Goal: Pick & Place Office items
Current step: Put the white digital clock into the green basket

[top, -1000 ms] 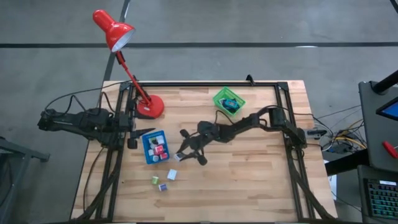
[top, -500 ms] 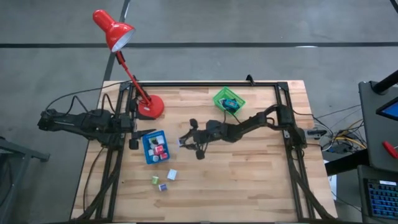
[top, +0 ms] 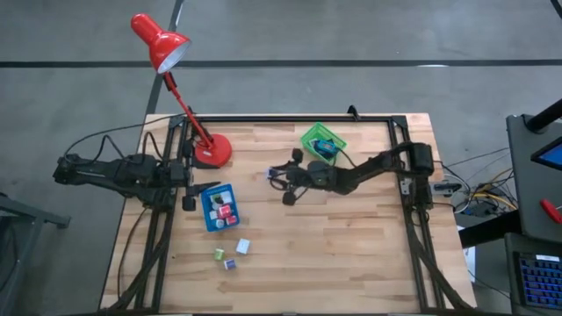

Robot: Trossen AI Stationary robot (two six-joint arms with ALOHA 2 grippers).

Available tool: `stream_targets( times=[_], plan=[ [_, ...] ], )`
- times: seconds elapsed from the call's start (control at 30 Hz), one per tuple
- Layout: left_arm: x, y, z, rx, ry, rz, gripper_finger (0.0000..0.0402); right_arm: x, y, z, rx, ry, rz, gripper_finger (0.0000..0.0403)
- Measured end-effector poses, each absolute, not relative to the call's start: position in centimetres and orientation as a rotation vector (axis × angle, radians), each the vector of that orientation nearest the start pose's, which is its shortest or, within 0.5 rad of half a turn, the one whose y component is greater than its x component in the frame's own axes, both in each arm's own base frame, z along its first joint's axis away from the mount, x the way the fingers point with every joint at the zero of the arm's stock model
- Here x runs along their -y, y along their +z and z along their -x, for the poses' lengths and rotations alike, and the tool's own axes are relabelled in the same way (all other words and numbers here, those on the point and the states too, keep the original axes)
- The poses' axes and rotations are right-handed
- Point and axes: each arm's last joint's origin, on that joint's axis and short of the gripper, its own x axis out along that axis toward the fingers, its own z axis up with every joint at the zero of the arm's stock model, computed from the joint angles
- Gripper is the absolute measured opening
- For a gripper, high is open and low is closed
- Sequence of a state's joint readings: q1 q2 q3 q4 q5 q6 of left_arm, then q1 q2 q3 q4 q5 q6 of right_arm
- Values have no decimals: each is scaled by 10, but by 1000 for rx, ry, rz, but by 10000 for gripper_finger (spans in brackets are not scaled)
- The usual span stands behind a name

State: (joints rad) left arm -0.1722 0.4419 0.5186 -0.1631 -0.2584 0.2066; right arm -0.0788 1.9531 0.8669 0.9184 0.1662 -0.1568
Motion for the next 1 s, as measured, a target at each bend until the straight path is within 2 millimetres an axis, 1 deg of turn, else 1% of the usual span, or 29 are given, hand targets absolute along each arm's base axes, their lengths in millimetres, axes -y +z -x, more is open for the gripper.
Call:
stream_targets(
  times=[0.3, 0.53, 0.77, 1.0],
  plan=[
    [13, 287, -117, -87, 76, -223, 200, 58, 154, -344, -195, -400, 168, 132],
    [13, 287, -117, -87, 74, -223, 200, 73, 150, -323, -230, -495, 165, 132],
    [13, 287, -117, -87, 74, -227, 200, 85, 143, -311, -269, -582, 164, 132],
    [13, 287, -117, -87, 75, -227, 200, 101, 143, -305, -278, -663, 162, 132]
  ],
)
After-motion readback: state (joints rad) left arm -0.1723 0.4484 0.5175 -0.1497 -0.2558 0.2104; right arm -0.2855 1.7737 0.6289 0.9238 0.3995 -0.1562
